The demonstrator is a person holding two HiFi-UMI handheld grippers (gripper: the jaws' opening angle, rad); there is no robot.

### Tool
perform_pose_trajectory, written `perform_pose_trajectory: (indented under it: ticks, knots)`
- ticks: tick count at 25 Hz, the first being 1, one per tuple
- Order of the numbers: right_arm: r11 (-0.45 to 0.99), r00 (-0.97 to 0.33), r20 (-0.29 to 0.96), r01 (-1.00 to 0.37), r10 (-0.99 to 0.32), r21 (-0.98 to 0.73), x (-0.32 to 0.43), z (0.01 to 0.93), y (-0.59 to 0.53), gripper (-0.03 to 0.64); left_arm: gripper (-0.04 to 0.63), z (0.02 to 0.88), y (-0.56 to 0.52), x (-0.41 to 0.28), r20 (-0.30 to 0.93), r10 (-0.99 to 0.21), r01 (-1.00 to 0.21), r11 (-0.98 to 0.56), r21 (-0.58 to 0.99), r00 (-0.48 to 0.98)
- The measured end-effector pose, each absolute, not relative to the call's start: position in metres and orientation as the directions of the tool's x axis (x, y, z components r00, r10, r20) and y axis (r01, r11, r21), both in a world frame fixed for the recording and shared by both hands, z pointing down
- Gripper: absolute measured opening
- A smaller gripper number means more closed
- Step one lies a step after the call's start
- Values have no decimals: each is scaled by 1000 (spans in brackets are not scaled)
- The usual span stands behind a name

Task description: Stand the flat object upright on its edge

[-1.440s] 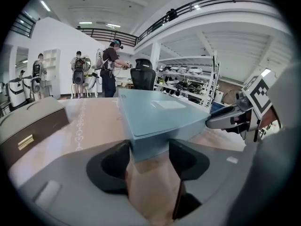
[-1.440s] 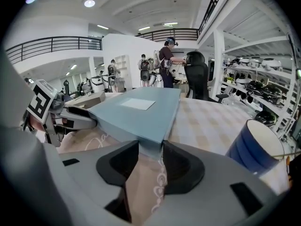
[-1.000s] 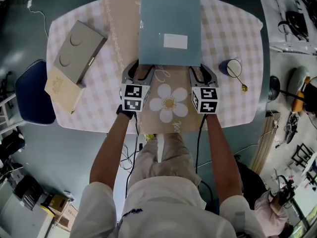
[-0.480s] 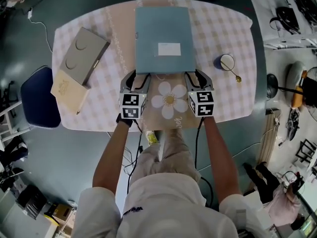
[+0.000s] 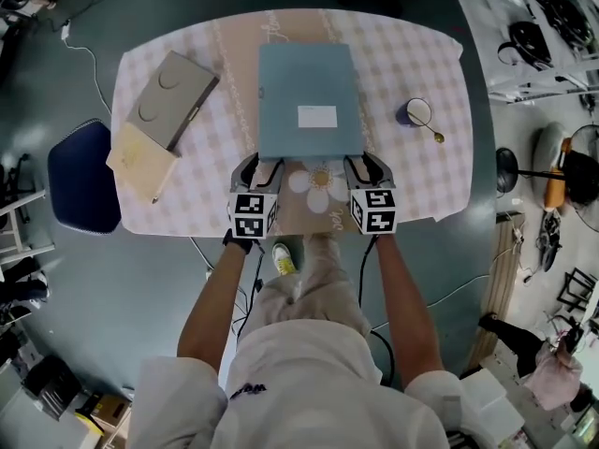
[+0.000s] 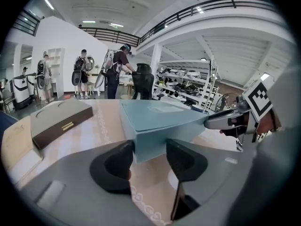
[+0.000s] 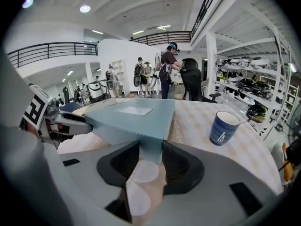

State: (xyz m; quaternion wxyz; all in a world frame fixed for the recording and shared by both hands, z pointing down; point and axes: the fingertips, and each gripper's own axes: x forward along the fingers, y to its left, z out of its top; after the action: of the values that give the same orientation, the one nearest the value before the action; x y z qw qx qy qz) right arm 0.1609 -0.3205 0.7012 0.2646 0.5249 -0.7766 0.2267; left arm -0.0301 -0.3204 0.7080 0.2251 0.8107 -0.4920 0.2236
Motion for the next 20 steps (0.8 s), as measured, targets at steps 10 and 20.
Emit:
perform_pose_trajectory:
  ticks: [10,20]
  knots:
    - [310,-291,664,-946,-689,-93,160,696,-254,155,224,703,-252,-31,601,-686,-903,-400,158,409]
    - [296,-294,620,-950,-727,-102,156,667,-212,155,218,674,-210,-36,569,-713,-902,-411,135,410]
